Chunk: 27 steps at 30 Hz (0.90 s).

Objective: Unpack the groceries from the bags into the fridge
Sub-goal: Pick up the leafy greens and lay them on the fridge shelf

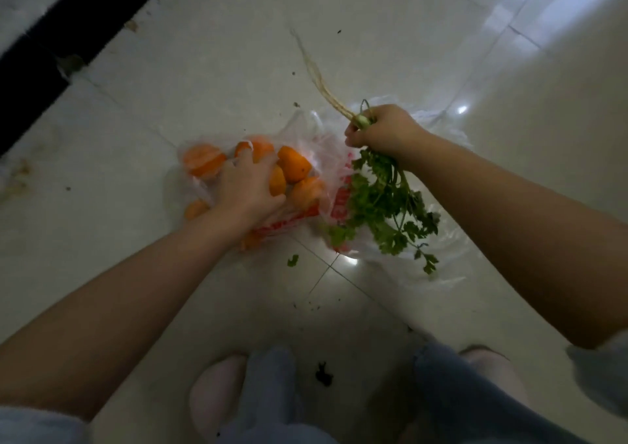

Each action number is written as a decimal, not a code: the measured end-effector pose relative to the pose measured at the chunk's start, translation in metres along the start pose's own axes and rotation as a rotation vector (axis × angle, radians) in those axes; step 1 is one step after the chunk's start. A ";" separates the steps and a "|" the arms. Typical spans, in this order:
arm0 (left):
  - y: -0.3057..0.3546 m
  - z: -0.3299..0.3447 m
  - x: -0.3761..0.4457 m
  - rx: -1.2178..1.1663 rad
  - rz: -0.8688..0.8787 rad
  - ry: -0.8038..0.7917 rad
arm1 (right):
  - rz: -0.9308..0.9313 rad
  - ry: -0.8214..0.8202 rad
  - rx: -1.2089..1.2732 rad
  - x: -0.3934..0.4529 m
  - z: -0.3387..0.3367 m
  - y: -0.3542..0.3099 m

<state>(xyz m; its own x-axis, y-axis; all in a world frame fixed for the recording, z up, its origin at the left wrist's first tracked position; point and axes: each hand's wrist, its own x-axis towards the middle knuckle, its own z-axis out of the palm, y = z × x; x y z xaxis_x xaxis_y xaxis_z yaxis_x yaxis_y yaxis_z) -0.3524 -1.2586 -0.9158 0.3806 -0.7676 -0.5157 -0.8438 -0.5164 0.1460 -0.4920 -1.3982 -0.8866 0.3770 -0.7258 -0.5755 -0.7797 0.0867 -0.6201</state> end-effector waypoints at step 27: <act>0.329 -0.539 -0.370 -0.062 0.325 0.146 | 0.013 0.352 0.684 -0.462 -0.470 -0.221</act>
<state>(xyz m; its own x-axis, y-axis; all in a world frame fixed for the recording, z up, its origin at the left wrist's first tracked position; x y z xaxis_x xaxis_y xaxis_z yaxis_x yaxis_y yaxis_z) -0.5666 -1.3489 -0.2222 0.1499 -0.9392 -0.3089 -0.9066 -0.2552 0.3362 -0.7286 -1.4030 -0.2327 0.0995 -0.8863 -0.4523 -0.2567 0.4164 -0.8722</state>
